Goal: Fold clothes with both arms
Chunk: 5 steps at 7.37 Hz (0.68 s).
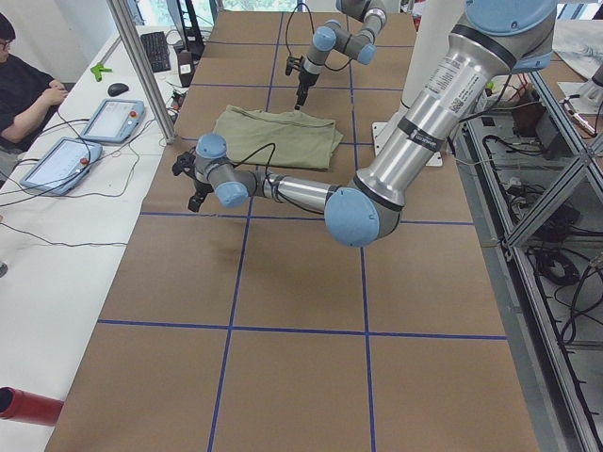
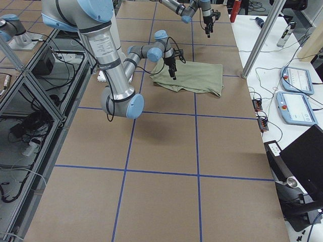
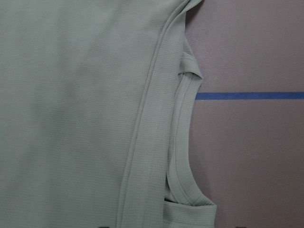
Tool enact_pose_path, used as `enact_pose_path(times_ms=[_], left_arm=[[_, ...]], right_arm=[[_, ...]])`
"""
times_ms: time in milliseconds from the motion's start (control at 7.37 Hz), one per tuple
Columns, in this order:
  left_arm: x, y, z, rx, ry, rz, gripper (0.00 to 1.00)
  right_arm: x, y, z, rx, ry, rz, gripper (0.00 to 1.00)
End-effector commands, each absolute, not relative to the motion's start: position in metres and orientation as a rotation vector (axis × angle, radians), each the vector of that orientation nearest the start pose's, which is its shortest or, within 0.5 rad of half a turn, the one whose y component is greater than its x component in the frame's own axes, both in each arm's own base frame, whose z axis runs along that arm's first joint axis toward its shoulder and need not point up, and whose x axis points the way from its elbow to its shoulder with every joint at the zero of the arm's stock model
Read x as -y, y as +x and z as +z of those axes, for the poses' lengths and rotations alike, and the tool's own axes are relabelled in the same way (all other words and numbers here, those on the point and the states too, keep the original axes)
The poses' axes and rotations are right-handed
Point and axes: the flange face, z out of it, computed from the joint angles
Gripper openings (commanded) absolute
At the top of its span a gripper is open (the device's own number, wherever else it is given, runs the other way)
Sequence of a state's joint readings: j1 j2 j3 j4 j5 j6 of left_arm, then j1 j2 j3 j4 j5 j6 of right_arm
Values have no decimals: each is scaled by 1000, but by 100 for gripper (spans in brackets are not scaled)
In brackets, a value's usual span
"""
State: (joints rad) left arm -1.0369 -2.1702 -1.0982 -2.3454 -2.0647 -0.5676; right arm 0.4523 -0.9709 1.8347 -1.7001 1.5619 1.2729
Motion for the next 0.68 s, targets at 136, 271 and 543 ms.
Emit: enact_pose_path(times_ms=[136,271,543], left_arm=[[697,312,443,-851,508,191,100],[696,312,443,-852,507,191,100],[696,312,442,-853,510,191,100]], right_arm=[[368,-549,208,655,107,-37,100],[372,-572,210,635,75,-93,100],[362,-596,228,592,56,-179,100]])
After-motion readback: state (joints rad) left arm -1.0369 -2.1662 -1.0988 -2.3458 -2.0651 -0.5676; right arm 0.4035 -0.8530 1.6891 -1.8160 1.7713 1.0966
